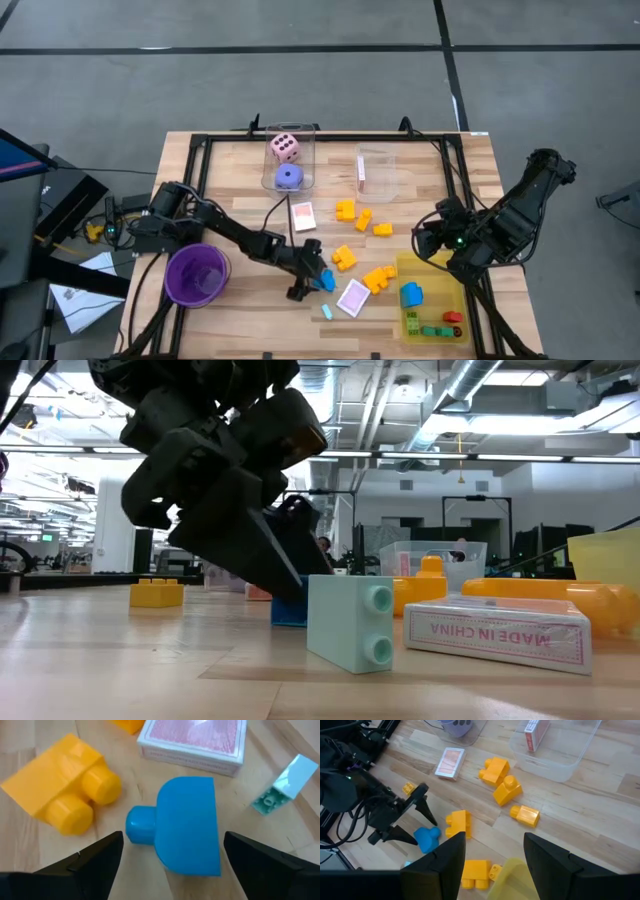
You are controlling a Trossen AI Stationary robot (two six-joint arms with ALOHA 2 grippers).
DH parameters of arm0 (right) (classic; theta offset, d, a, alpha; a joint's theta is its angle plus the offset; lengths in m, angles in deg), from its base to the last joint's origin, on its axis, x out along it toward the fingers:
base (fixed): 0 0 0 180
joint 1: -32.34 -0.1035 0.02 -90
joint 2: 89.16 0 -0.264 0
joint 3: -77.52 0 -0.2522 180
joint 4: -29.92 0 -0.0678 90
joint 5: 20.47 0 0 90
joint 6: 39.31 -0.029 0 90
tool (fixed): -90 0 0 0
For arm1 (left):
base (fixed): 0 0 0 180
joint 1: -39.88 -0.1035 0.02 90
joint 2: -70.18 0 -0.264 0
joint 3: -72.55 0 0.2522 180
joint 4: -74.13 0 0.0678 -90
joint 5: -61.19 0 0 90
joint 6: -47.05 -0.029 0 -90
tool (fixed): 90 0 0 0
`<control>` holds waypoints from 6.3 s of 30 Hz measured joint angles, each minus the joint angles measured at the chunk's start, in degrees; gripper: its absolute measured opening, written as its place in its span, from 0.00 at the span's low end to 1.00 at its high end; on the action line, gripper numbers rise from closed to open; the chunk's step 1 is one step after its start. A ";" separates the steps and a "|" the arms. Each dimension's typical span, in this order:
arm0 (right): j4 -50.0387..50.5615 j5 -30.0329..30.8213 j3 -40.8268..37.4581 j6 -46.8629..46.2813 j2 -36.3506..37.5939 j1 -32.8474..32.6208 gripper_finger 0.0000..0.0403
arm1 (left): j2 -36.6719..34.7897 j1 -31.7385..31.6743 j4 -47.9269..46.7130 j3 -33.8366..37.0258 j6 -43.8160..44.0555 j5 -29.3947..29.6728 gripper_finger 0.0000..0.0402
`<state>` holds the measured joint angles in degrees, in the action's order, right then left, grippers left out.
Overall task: Pick & Place Toys
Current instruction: Put the blue game piece into the bin
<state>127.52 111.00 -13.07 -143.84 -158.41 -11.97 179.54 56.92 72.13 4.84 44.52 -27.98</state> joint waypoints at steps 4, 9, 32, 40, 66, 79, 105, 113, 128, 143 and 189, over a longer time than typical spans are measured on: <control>-0.08 0.02 0.00 0.00 0.00 0.00 0.48 | 0.00 -0.65 1.18 0.00 -0.38 -0.04 0.85; -0.10 0.09 0.00 0.00 0.00 0.00 0.48 | 0.00 -1.37 1.73 0.00 -1.75 -1.38 0.85; -0.08 0.20 0.00 0.00 0.00 0.24 0.48 | 1.81 -1.81 3.78 -0.09 -2.81 -3.59 0.76; -0.29 0.31 0.00 -0.02 0.00 0.24 0.48 | 1.79 -1.81 3.36 -0.09 -2.79 -3.83 0.65; -0.72 1.03 0.02 0.02 0.02 0.20 0.48 | -3.52 -3.52 -1.13 -0.04 -2.68 -6.30 0.49; -1.66 0.74 0.02 0.02 -0.01 0.20 0.48 | -2.05 -4.66 0.68 -3.09 -10.79 -12.07 0.77; -1.71 -1.09 0.02 0.11 -0.06 0.09 0.48 | 4.70 -5.96 -14.12 -11.18 -23.78 -18.42 0.76; -1.61 -1.08 0.02 0.11 -0.06 0.09 0.48 | 4.72 -5.27 -14.11 -9.62 -19.59 -17.94 0.76; -1.61 -0.98 0.02 0.04 -0.07 0.11 0.48 | 4.72 -5.22 -12.38 -9.60 -14.60 -17.63 0.65; -1.63 0.27 0.02 0.15 -0.07 0.11 0.48 | 3.82 -5.89 -13.07 -9.55 -8.66 -14.08 0.66; -52.89 -15.18 0.02 105.22 -0.43 22.69 0.48 | -12.98 -26.92 20.69 -9.62 54.06 -42.11 0.66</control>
<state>74.64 95.82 -13.04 -38.62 -158.84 10.72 166.56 30.00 92.82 -4.78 98.58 -70.09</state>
